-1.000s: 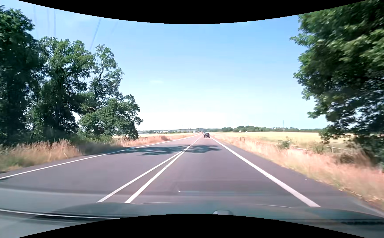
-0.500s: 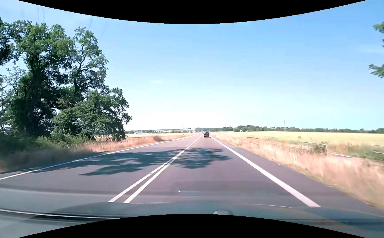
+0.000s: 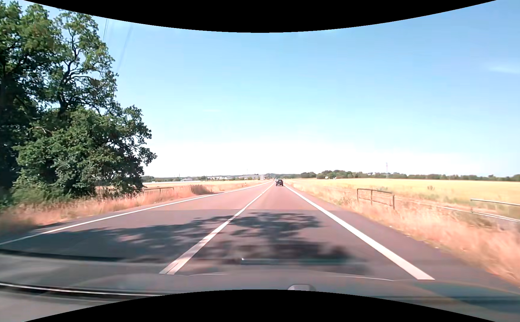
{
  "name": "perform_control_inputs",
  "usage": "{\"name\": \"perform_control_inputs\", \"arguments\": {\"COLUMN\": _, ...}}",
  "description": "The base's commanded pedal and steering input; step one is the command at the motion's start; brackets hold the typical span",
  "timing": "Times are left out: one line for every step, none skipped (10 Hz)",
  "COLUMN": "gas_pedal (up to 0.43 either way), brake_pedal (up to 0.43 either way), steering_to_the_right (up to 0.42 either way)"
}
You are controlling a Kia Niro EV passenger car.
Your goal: Follow the waypoints while adhering to traffic rules and regulations
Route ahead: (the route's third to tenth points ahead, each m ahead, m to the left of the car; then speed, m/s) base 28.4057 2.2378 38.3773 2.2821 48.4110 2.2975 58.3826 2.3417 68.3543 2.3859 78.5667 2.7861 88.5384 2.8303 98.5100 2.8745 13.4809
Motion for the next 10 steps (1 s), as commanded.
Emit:
{"name": "perform_control_inputs", "arguments": {"gas_pedal": 0.299, "brake_pedal": 0.000, "steering_to_the_right": -0.005}}
{"name": "perform_control_inputs", "arguments": {"gas_pedal": 0.299, "brake_pedal": 0.000, "steering_to_the_right": -0.005}}
{"name": "perform_control_inputs", "arguments": {"gas_pedal": 0.311, "brake_pedal": 0.000, "steering_to_the_right": -0.005}}
{"name": "perform_control_inputs", "arguments": {"gas_pedal": 0.311, "brake_pedal": 0.000, "steering_to_the_right": -0.005}}
{"name": "perform_control_inputs", "arguments": {"gas_pedal": 0.311, "brake_pedal": 0.000, "steering_to_the_right": -0.005}}
{"name": "perform_control_inputs", "arguments": {"gas_pedal": 0.311, "brake_pedal": 0.000, "steering_to_the_right": -0.005}}
{"name": "perform_control_inputs", "arguments": {"gas_pedal": 0.311, "brake_pedal": 0.000, "steering_to_the_right": -0.005}}
{"name": "perform_control_inputs", "arguments": {"gas_pedal": 0.311, "brake_pedal": 0.000, "steering_to_the_right": -0.005}}
{"name": "perform_control_inputs", "arguments": {"gas_pedal": 0.311, "brake_pedal": 0.000, "steering_to_the_right": -0.005}}
{"name": "perform_control_inputs", "arguments": {"gas_pedal": 0.311, "brake_pedal": 0.000, "steering_to_the_right": -0.006}}
